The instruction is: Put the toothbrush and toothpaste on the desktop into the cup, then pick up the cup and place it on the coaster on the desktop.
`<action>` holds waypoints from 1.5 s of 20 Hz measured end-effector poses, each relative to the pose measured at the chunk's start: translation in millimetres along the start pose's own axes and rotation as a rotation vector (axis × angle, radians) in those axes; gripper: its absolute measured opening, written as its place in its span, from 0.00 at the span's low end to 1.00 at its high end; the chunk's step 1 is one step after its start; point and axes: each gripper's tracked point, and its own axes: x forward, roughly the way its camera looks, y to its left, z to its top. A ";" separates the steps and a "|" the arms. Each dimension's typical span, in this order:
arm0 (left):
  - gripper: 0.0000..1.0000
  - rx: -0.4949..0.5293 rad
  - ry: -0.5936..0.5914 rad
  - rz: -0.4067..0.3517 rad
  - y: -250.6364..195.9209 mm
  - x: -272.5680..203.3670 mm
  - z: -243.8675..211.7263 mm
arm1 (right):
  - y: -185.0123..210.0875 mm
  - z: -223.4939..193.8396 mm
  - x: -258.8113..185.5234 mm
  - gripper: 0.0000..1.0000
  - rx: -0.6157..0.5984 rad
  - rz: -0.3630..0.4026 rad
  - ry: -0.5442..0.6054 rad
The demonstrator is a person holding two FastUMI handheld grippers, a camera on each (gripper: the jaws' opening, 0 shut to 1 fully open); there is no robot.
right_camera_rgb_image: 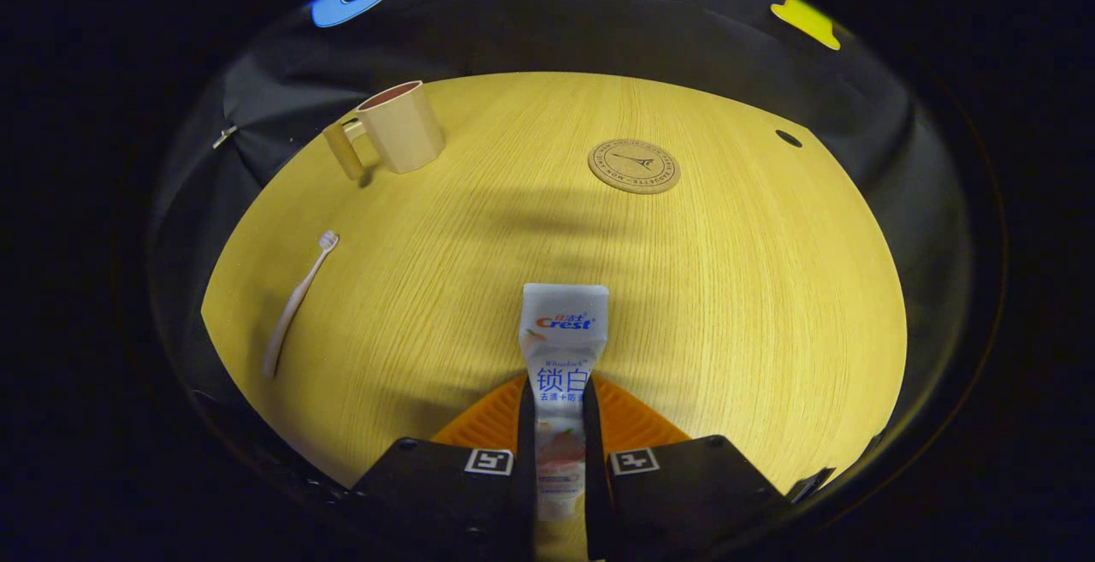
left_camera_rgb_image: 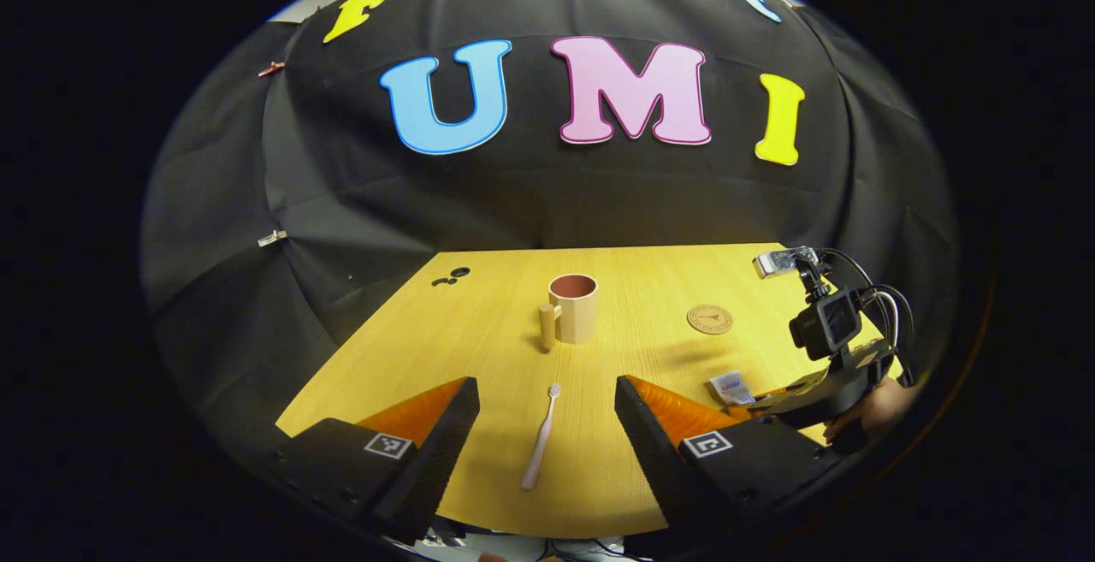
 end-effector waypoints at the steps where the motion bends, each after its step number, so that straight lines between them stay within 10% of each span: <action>1: 0.99 -0.001 0.003 -0.008 0.0 2.7 -1.1 | -0.6 0.3 -1.9 0.14 0.005 0.010 -0.003; 2: 0.99 0.002 0.010 -0.013 -0.1 5.7 -4.4 | -0.2 3.3 -3.9 0.26 0.014 0.023 -0.014; 14: 0.99 0.084 0.217 -0.152 -11.0 82.0 -81.2 | -43.4 31.3 -63.9 0.26 0.094 0.032 -0.123; 27: 0.96 0.067 0.491 -0.134 -3.4 118.4 -147.3 | -62.7 38.0 -86.5 0.26 0.114 0.017 -0.182; 30: 0.80 0.041 0.571 -0.157 -8.5 114.4 -161.7 | -61.6 37.8 -82.8 0.26 0.106 0.017 -0.176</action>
